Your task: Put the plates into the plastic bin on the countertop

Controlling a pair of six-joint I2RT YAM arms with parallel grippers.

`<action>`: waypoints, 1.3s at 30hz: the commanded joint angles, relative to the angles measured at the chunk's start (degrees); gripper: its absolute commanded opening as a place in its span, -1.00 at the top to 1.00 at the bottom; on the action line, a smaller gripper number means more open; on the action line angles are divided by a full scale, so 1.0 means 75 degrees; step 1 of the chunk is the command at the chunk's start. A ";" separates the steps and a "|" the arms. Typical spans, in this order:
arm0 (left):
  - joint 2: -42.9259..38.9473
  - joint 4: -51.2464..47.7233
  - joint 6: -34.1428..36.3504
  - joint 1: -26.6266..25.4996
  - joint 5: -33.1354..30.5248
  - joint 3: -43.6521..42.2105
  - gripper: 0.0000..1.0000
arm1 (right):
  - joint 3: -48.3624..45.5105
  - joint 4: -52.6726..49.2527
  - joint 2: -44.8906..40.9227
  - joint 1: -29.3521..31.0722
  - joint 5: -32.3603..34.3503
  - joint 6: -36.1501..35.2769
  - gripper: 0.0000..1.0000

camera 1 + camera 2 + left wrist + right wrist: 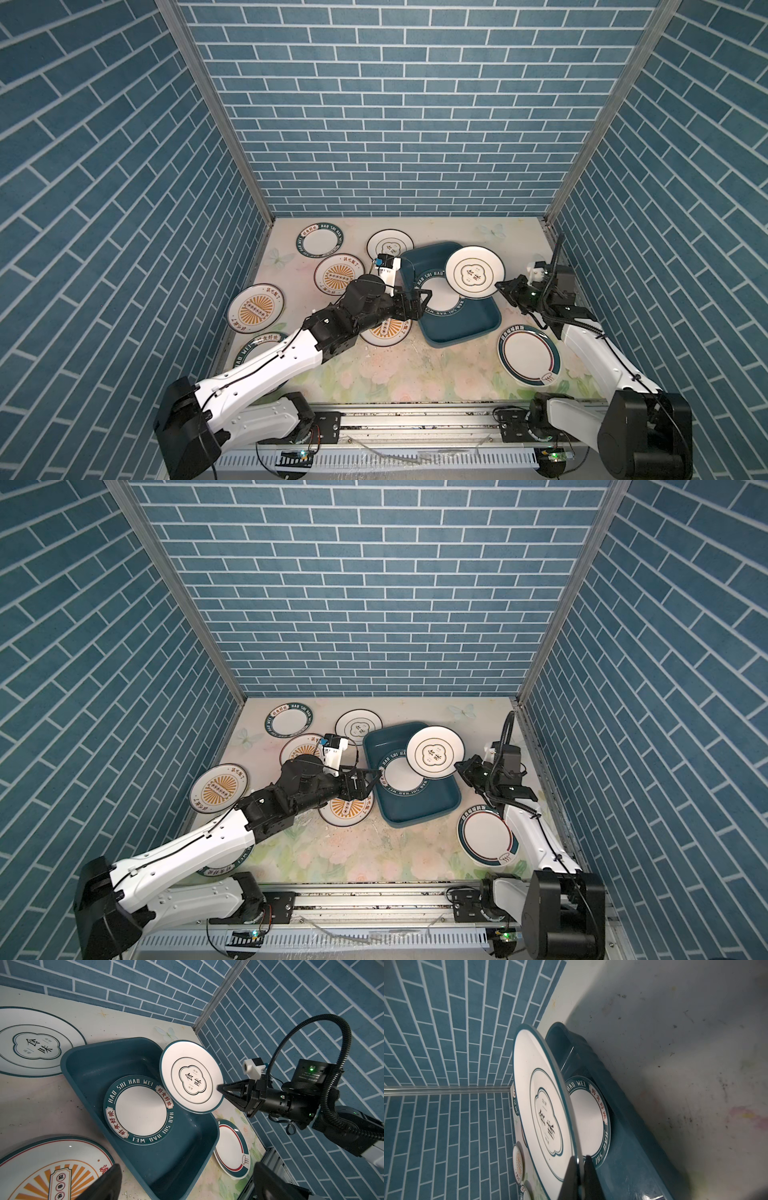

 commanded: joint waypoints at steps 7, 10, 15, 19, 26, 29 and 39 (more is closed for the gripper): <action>-0.0118 -0.0064 -0.0080 0.0061 -0.0133 -0.0110 -0.99 | 0.0393 0.0729 0.1053 0.1272 0.0874 0.0047 1.00; -0.0132 -0.0154 -0.0089 0.0062 -0.0114 -0.0116 -0.99 | 0.0433 0.0971 0.1457 0.1400 0.0839 0.0041 1.00; -0.0223 -0.0289 -0.0082 0.0061 -0.0203 -0.0203 -0.99 | 0.0616 0.1172 0.2041 0.1648 0.0900 0.0029 1.00; -0.0253 -0.0467 -0.0082 0.0061 -0.0165 -0.0186 -0.99 | 0.0766 0.1268 0.2385 0.1697 0.0968 0.0029 1.00; -0.0270 -0.0529 -0.0068 0.0074 -0.0264 -0.0175 -0.99 | 0.1056 0.1263 0.2870 0.1841 0.0831 0.0029 1.00; -0.0244 -0.0542 -0.0054 0.0073 -0.0289 -0.0163 -0.99 | 0.1055 0.1254 0.2974 0.1935 0.0882 0.0040 1.00; -0.0205 -0.0567 -0.0080 0.0084 -0.0287 -0.0149 -0.99 | 0.1198 0.1179 0.3281 0.2138 0.0981 0.0051 1.00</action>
